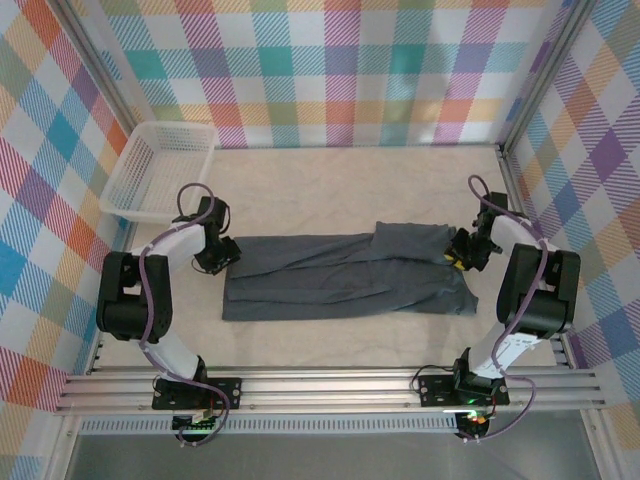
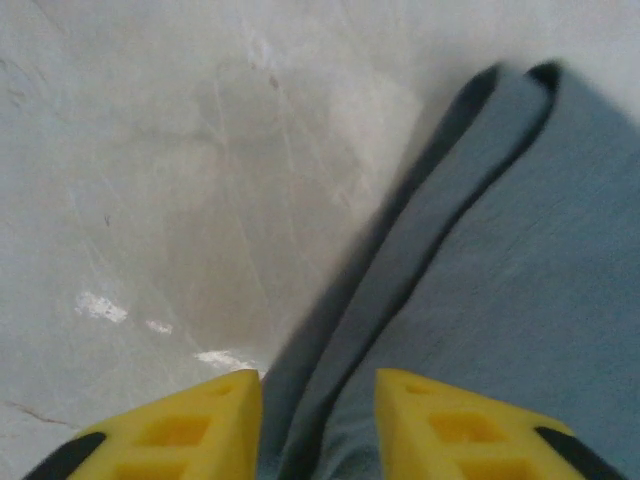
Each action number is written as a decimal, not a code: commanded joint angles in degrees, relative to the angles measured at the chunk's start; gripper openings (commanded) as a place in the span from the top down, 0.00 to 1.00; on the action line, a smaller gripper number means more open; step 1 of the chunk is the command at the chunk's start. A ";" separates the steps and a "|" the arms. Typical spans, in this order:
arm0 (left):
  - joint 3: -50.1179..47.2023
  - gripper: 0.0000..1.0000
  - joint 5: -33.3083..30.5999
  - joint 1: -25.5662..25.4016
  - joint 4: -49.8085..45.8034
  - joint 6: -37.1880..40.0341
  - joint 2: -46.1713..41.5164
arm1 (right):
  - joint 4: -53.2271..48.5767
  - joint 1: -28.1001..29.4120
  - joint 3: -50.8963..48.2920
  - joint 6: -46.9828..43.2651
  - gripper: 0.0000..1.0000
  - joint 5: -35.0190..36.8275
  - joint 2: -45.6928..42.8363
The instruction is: Fold the inside-out t-shirt
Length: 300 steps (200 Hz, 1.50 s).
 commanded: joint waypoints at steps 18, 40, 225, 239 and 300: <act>5.83 0.44 -0.88 -0.03 0.12 2.38 -5.85 | 1.63 1.09 7.55 0.39 0.55 0.42 -4.79; 5.73 0.37 -0.12 -2.50 0.88 4.02 -8.92 | 1.53 2.01 12.91 -0.17 0.50 1.31 0.41; 0.89 0.26 -2.66 -8.91 3.58 5.56 -9.79 | -3.99 7.05 30.87 -3.19 1.00 -2.95 23.24; 0.83 0.26 -2.48 -9.00 3.54 5.54 -9.60 | -4.28 7.09 30.96 -3.26 1.00 -3.20 21.27; 1.12 0.26 -1.85 -9.18 4.42 5.18 -9.57 | 1.46 7.13 12.54 1.08 1.00 -3.86 -1.11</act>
